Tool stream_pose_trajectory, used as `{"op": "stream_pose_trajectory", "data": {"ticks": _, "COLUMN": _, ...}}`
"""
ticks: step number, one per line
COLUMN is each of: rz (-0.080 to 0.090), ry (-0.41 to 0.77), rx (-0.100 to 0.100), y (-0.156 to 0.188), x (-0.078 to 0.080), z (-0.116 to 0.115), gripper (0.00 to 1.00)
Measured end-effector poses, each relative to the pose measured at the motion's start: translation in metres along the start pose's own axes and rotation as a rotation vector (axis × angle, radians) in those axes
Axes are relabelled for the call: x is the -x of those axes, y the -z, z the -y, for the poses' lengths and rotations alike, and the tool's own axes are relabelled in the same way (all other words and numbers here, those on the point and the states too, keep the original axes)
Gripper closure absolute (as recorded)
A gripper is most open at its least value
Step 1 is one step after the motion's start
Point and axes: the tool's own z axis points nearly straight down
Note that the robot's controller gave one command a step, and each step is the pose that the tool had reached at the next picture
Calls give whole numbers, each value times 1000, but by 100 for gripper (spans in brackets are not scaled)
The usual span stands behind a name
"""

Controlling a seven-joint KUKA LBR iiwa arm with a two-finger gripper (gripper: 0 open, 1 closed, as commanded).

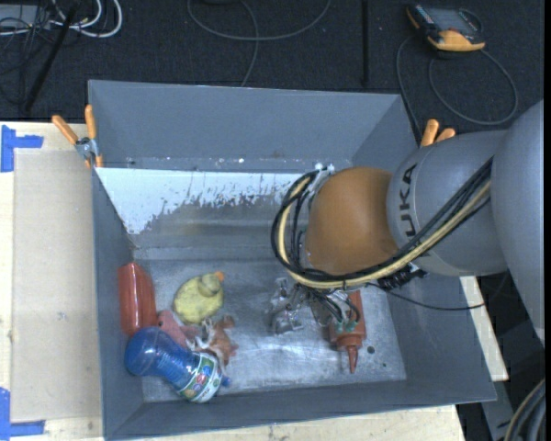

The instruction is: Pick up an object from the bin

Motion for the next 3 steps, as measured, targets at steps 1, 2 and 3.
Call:
{"op": "stream_pose_trajectory", "data": {"ticks": 1, "rz": 0, "ry": -3, "rx": 1, "y": 0, "x": 0, "z": 0, "gripper": 0}}
{"op": "stream_pose_trajectory", "data": {"ticks": 2, "rz": 0, "ry": -4, "rx": 1, "y": 0, "x": 0, "z": 0, "gripper": 100}}
{"op": "stream_pose_trajectory", "data": {"ticks": 3, "rz": 0, "ry": -4, "rx": 1, "y": 0, "x": 0, "z": 0, "gripper": 100}}
